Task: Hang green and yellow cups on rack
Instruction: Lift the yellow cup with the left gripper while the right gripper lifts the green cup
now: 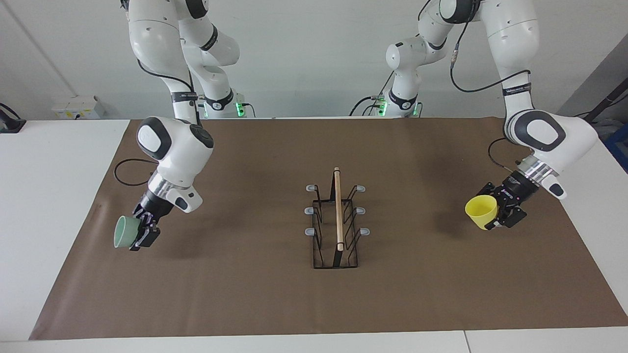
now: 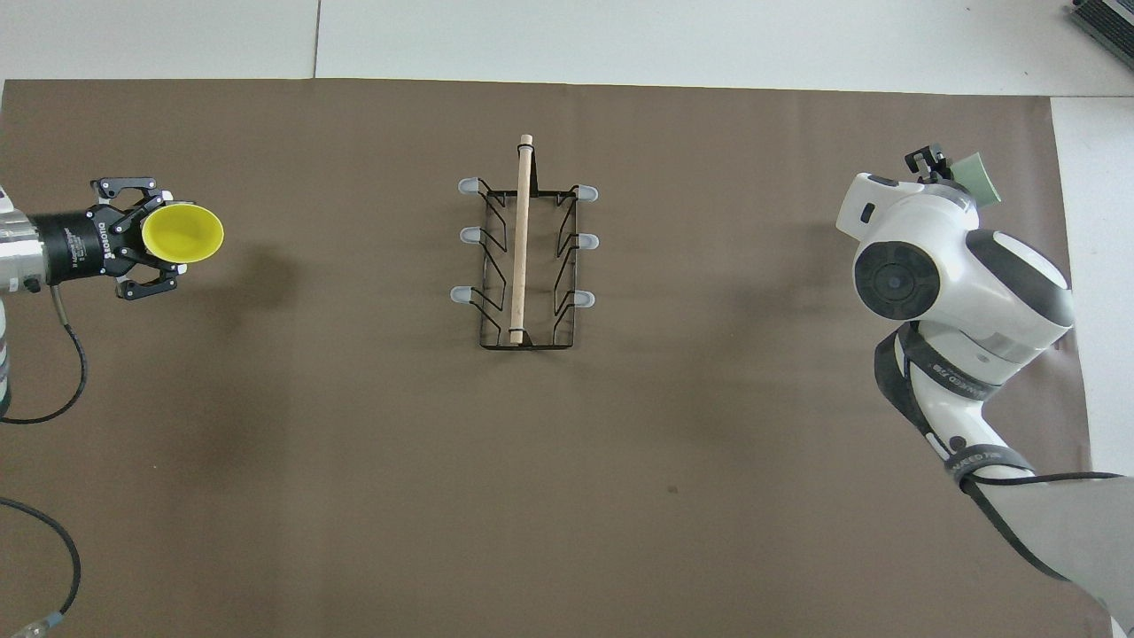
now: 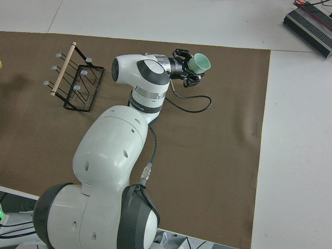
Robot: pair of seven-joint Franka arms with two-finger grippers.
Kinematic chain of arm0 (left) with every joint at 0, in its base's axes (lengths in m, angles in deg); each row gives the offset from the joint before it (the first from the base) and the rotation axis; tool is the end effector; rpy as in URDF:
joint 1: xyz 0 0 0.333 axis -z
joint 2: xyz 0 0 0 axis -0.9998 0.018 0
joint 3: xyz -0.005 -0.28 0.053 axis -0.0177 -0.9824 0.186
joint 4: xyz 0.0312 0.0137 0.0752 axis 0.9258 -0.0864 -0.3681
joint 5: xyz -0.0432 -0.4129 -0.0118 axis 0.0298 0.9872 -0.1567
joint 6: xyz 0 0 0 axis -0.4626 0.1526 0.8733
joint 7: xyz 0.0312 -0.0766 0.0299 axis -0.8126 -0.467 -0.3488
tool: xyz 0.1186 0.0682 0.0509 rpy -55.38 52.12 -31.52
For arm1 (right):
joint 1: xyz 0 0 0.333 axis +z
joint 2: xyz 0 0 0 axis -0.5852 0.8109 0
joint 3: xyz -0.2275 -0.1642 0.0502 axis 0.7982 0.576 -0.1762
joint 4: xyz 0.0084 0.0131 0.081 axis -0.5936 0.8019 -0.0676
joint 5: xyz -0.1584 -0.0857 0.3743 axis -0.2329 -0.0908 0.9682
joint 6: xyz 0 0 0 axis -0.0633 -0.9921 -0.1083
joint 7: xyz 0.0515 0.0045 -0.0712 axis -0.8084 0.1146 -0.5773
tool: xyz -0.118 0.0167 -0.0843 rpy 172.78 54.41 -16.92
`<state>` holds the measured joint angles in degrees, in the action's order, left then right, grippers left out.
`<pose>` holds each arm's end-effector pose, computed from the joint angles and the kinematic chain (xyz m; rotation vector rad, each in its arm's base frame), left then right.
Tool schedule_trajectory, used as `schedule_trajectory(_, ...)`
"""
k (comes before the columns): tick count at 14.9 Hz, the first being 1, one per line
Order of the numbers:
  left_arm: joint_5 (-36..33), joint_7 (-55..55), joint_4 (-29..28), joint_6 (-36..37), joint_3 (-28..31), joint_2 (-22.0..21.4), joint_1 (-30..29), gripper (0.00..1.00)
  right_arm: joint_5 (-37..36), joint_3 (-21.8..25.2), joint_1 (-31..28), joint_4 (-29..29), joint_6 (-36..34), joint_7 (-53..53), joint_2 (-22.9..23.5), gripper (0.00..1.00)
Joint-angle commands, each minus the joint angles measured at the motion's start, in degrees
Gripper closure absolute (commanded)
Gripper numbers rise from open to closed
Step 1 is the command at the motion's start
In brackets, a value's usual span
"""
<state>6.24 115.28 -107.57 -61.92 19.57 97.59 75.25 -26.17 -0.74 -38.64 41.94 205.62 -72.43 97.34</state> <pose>0.6532 0.0829 0.2936 1.9515 1.5239 -0.1431 0.6743 -0.0098 0.3054 1.3334 1.8718 -0.2823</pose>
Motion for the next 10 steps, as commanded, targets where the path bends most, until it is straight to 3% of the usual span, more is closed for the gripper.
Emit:
schedule_trajectory(1, -9.6, -0.1, 4.3, -0.8, 1.1, 0.3, 3.9, 1.0, 9.7, -0.9, -1.3, 0.4, 1.4, -2.3, -1.7, 1.0)
schedule_trajectory(2, -10.4, 0.1, 5.3, -0.8, 1.4, 0.6, 4.2, 1.0, 13.3, -0.9, -1.1, 0.4, 0.9, -3.4, -2.0, 1.0)
schedule_trajectory(5, -21.3, -1.4, 9.6, 1.4, 1.3, 1.1, 5.8, 1.0, 26.7, -0.9, -1.2, 0.4, 0.5, -7.5, -2.9, 1.0)
schedule_trajectory(8, -30.1, -12.1, 13.0, 5.5, 1.3, 1.4, 8.2, 1.0, 40.1, -1.0, -0.7, 0.4, -1.1, -9.6, -4.9, 1.0)
schedule_trajectory(10, -33.6, -13.7, 15.0, 8.7, 1.1, 1.4, 8.7, 1.0, 49.1, -1.0, -0.1, 0.3, -2.9, -9.3, -6.3, 1.0)
